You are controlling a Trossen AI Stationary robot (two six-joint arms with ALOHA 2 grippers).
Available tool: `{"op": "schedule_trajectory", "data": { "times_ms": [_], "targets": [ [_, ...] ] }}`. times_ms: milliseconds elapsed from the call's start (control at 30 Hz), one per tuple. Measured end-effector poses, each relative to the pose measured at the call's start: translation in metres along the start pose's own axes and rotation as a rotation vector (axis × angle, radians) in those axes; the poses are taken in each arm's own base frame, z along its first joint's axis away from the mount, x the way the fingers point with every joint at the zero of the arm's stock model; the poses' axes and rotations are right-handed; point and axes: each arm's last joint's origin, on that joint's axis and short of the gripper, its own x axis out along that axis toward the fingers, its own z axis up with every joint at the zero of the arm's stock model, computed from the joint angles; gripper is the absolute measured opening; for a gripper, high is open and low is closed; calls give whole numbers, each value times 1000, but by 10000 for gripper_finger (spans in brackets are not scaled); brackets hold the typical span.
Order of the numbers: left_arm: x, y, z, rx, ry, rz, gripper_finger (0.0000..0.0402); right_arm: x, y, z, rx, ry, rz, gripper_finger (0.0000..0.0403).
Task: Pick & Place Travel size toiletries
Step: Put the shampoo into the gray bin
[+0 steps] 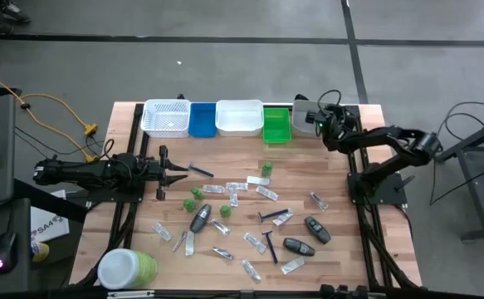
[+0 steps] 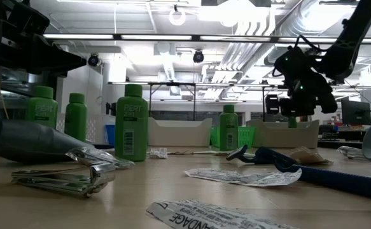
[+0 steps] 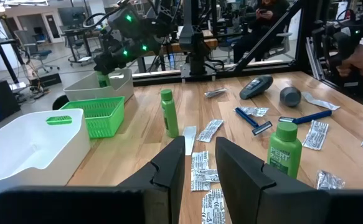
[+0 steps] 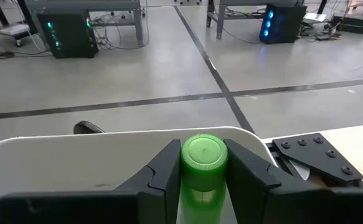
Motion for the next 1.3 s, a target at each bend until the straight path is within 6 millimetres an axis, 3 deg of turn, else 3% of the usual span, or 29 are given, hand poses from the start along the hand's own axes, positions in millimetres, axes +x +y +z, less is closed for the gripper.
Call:
{"op": "schedule_trajectory", "data": {
  "times_ms": [833,1300],
  "targets": [
    [0,0,0,0,0,0,90,-3,1,2,-55,-1,18,134],
    [0,0,0,0,0,0,90,-14,1,16,-38,-33,67,246]
  ]
}}
